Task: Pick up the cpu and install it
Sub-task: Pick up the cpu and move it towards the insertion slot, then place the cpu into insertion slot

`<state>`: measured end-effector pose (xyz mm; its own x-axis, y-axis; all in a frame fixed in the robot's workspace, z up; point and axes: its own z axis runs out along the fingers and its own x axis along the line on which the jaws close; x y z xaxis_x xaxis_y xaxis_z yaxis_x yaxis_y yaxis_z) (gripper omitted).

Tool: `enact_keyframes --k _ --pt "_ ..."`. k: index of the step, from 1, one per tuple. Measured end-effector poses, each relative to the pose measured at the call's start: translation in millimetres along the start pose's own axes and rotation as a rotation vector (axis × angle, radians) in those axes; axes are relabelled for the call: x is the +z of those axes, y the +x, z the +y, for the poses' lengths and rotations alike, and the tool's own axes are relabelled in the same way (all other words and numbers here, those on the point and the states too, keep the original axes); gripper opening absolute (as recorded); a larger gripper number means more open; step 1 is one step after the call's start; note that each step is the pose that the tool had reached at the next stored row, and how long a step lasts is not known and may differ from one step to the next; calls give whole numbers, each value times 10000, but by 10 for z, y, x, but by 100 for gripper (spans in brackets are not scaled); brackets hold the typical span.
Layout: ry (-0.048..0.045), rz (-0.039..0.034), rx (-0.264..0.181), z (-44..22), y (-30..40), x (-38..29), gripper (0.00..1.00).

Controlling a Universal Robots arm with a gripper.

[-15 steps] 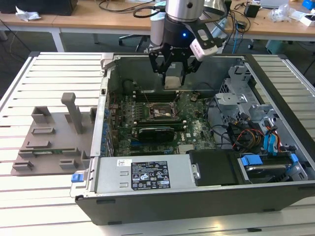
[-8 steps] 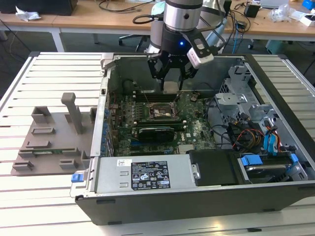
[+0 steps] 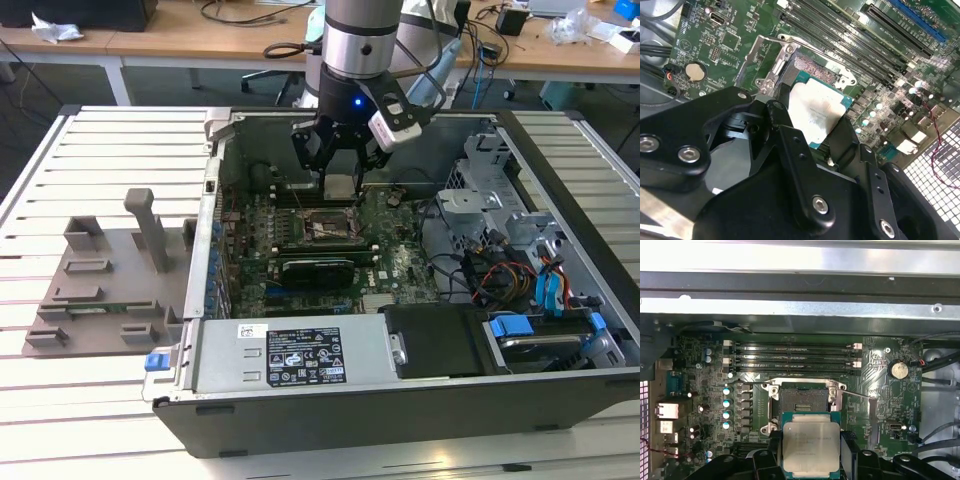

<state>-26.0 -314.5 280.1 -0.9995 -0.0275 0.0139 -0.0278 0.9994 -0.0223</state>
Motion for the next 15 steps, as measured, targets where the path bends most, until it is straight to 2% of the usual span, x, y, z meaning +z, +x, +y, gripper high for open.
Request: enact_keyframes --k 12,15 --pt "0 0 0 0 0 3 55" --pt "-7 9 433 0 0 4 55"
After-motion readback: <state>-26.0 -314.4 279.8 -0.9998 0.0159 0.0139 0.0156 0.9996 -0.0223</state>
